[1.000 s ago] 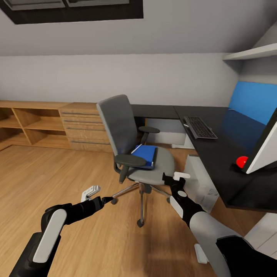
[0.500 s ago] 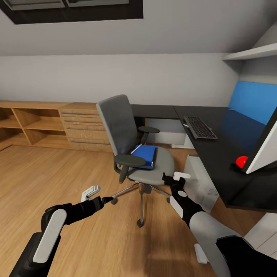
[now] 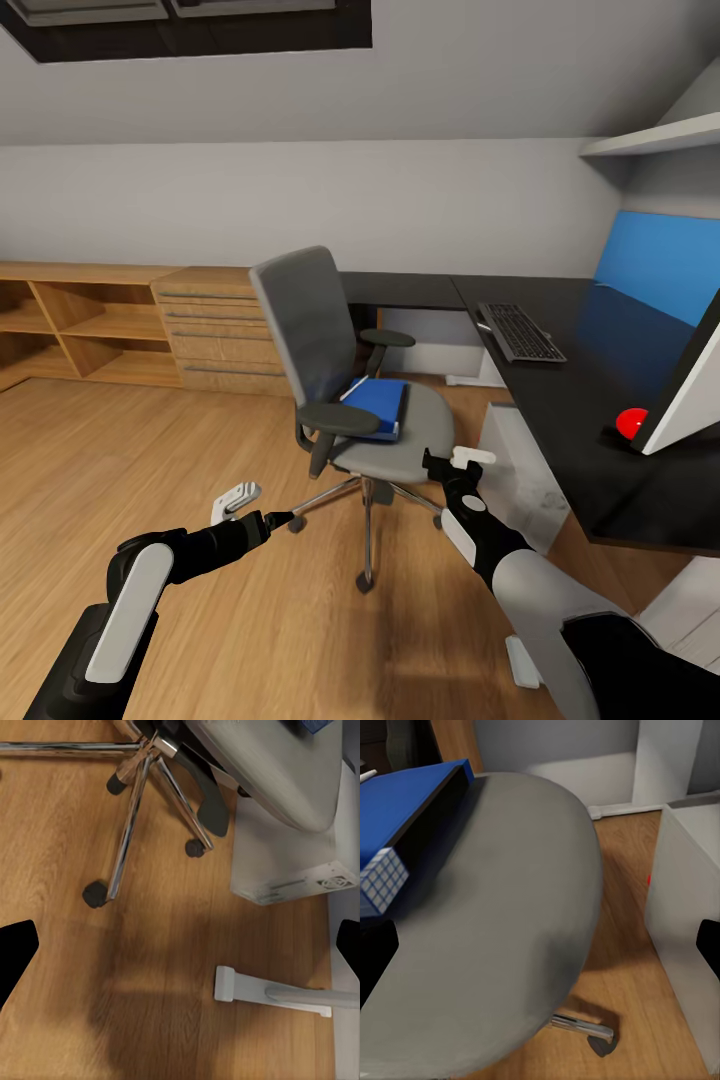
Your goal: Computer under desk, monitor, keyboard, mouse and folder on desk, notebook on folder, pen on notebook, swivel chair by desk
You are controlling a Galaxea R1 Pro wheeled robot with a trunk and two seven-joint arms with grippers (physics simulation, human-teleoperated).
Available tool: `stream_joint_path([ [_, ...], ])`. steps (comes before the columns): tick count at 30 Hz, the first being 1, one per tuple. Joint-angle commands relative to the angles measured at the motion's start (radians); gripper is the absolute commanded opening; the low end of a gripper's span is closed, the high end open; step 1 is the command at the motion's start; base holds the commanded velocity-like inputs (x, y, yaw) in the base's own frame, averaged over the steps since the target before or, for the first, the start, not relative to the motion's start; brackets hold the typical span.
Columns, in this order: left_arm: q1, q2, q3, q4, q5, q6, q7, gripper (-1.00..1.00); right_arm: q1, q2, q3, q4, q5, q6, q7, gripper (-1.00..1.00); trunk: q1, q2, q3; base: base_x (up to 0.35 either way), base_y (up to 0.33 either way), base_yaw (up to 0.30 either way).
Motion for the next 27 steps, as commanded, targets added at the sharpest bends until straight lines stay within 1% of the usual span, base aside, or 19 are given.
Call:
stream_joint_path([
  [1,-0.001,0.000,0.000,-0.001,0.011,0.004,0.009,1.00,-0.001,-0.001,0.009,0.001,-0.010,-0.004,-0.006,1.00,0.000,0.000,-0.001,0.179,0.000,0.000],
  [8,-0.001,0.000,0.000,-0.001,0.010,0.003,0.009,1.00,-0.001,-0.001,0.009,0.004,-0.010,-0.004,-0.005,1.00,0.000,0.000,-0.001,0.248,0.000,0.000],
  [14,-0.001,0.000,0.001,-0.001,0.010,0.004,0.009,1.00,-0.001,-0.005,0.001,0.003,-0.022,-0.002,-0.007,1.00,0.000,0.000,-0.001,0.079,0.000,0.000],
  [15,-0.001,0.000,0.001,-0.001,0.010,0.004,0.009,1.00,-0.001,-0.006,-0.005,0.002,-0.036,-0.002,-0.007,1.00,0.000,0.000,-0.001,0.024,0.000,0.000],
  [16,-0.001,0.000,0.001,-0.001,0.010,0.004,0.009,1.00,-0.001,-0.010,-0.017,0.002,-0.073,-0.001,-0.007,1.00,0.000,0.000,-0.001,0.010,0.000,0.000],
  [18,-0.001,0.000,0.003,-0.001,0.010,0.004,0.009,1.00,-0.001,-0.020,-0.022,0.002,-0.111,0.001,-0.006,1.00,0.000,0.000,-0.001,0.005,0.000,0.000],
  [19,-0.001,0.000,0.006,-0.001,0.010,0.004,0.009,1.00,-0.001,-0.022,-0.023,0.002,-0.119,0.002,-0.006,1.00,0.000,0.000,-0.001,0.003,0.000,0.000],
  [21,-0.001,0.000,0.032,-0.001,0.011,0.004,0.009,1.00,-0.001,-0.028,-0.026,0.001,-0.157,0.003,-0.004,1.00,0.000,0.000,-0.001,0.031,0.000,0.000],
  [23,-0.001,0.000,0.044,-0.001,0.011,0.004,0.009,1.00,-0.001,-0.029,-0.028,0.001,-0.183,0.004,-0.003,1.00,0.000,0.000,-0.001,0.063,0.000,0.000],
  [24,-0.001,0.000,0.052,-0.001,0.011,0.005,0.009,1.00,-0.001,-0.030,-0.029,0.001,-0.210,0.005,-0.002,1.00,0.000,0.000,-0.001,0.091,0.000,0.000],
  [26,-0.001,0.000,0.057,-0.001,0.012,0.005,0.008,1.00,-0.001,-0.031,-0.029,0.001,-0.238,0.006,-0.001,1.00,0.000,0.000,-0.001,0.107,0.000,0.000],
  [27,-0.001,0.000,0.060,-0.001,0.012,0.005,0.008,1.00,-0.001,-0.031,-0.029,0.001,-0.263,0.007,-0.001,1.00,0.000,0.000,-0.001,0.130,0.000,0.000],
])
